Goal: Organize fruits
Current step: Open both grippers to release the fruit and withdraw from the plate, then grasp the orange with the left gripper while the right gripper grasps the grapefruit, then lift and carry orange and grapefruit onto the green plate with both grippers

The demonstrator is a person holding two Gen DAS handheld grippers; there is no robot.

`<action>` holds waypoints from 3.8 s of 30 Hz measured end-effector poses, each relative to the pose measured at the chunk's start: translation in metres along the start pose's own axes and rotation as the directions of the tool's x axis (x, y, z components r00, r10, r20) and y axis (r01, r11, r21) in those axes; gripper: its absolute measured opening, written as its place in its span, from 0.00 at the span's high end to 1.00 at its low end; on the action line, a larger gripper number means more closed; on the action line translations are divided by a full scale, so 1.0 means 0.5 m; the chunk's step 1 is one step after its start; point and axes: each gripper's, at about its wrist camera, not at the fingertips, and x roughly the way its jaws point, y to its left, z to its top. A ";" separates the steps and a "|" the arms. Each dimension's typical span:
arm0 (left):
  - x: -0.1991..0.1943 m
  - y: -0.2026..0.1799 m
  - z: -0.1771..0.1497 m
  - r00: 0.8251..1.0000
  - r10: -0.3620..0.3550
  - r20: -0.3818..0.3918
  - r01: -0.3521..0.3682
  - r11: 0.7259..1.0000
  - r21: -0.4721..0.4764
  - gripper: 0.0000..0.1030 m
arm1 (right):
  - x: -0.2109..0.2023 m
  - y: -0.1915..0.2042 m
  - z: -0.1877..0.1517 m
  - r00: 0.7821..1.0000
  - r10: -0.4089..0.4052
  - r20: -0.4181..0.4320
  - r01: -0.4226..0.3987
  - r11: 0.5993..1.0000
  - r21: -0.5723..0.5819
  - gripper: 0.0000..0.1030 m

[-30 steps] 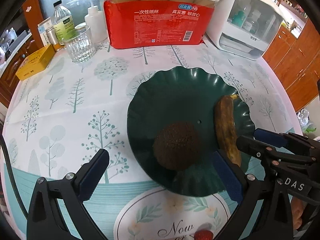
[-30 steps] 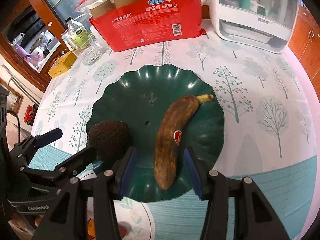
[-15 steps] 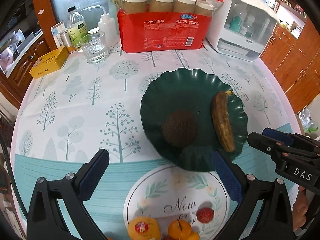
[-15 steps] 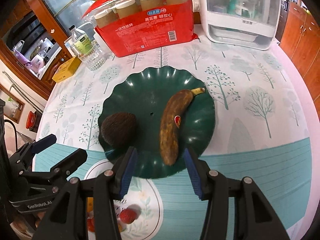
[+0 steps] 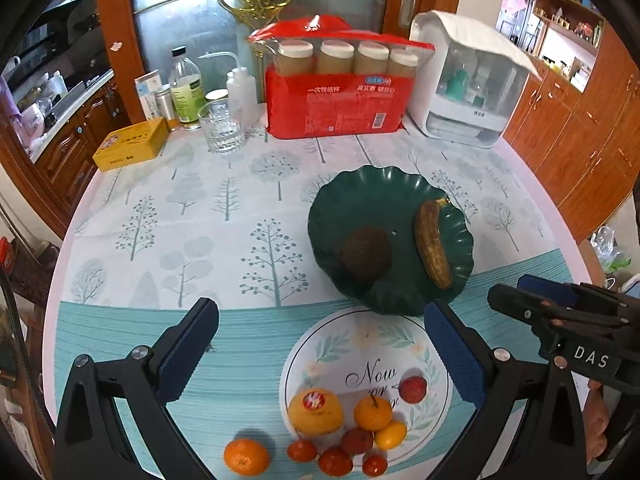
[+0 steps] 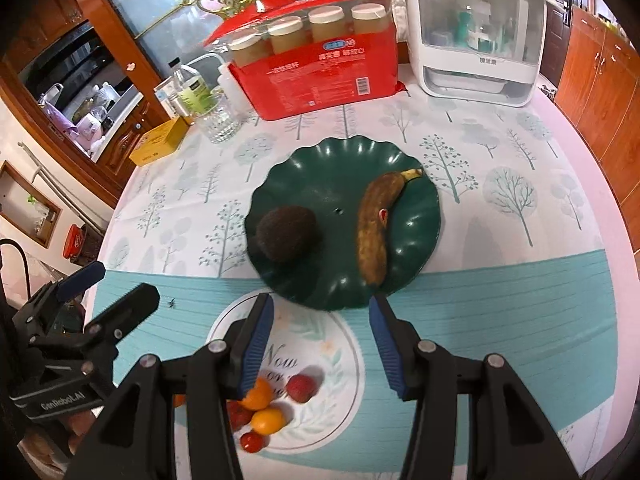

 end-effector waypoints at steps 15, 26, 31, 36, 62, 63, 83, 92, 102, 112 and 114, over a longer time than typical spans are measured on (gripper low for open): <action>-0.091 0.084 -0.106 1.000 -0.008 0.030 0.010 0.999 -0.041 0.01 | -0.053 0.099 -0.094 1.000 0.023 0.006 -0.022 0.998 -0.061 0.51; -0.087 0.175 -0.198 0.998 0.064 -0.007 -0.065 0.994 -0.092 0.01 | -0.019 0.158 -0.136 1.000 0.019 -0.011 -0.020 0.991 -0.136 0.51; -0.051 0.198 -0.243 0.995 0.077 -0.071 -0.083 0.992 -0.090 0.01 | 0.016 0.181 -0.144 0.998 0.044 -0.051 -0.053 0.984 -0.170 0.51; -0.015 0.202 -0.284 0.990 0.066 -0.122 -0.076 0.994 -0.081 0.01 | 0.060 0.206 -0.149 0.992 0.076 -0.101 -0.095 0.975 -0.200 0.51; 0.117 0.204 -0.346 0.969 -0.052 -0.241 0.010 0.984 -0.175 0.32 | 0.236 0.258 -0.166 0.969 0.048 -0.243 -0.115 0.956 -0.269 0.51; 0.121 0.203 -0.347 0.968 -0.054 -0.244 0.010 0.984 -0.179 0.36 | 0.237 0.257 -0.167 0.968 0.048 -0.245 -0.115 0.956 -0.269 0.51; 0.132 0.186 -0.344 0.969 -0.061 -0.237 0.019 0.984 -0.177 0.56 | 0.239 0.258 -0.176 0.973 0.074 -0.218 -0.138 0.945 -0.296 0.53; 0.103 0.188 -0.330 0.975 -0.053 -0.215 0.018 0.986 -0.164 0.57 | 0.230 0.254 -0.173 0.973 0.081 -0.215 -0.140 0.950 -0.278 0.54; 0.046 0.151 -0.254 0.987 -0.065 -0.148 0.051 0.994 -0.097 0.57 | 0.135 0.234 -0.138 0.988 0.105 -0.116 -0.134 0.953 -0.272 0.54; 0.001 0.060 -0.103 0.993 -0.095 -0.064 0.099 0.994 0.051 0.57 | -0.004 0.157 -0.054 0.997 0.057 0.058 -0.041 0.969 -0.245 0.54; -0.008 0.041 -0.061 0.996 -0.085 -0.035 0.088 0.992 0.094 0.57 | -0.029 0.140 -0.026 0.995 0.048 0.085 -0.026 0.970 -0.242 0.54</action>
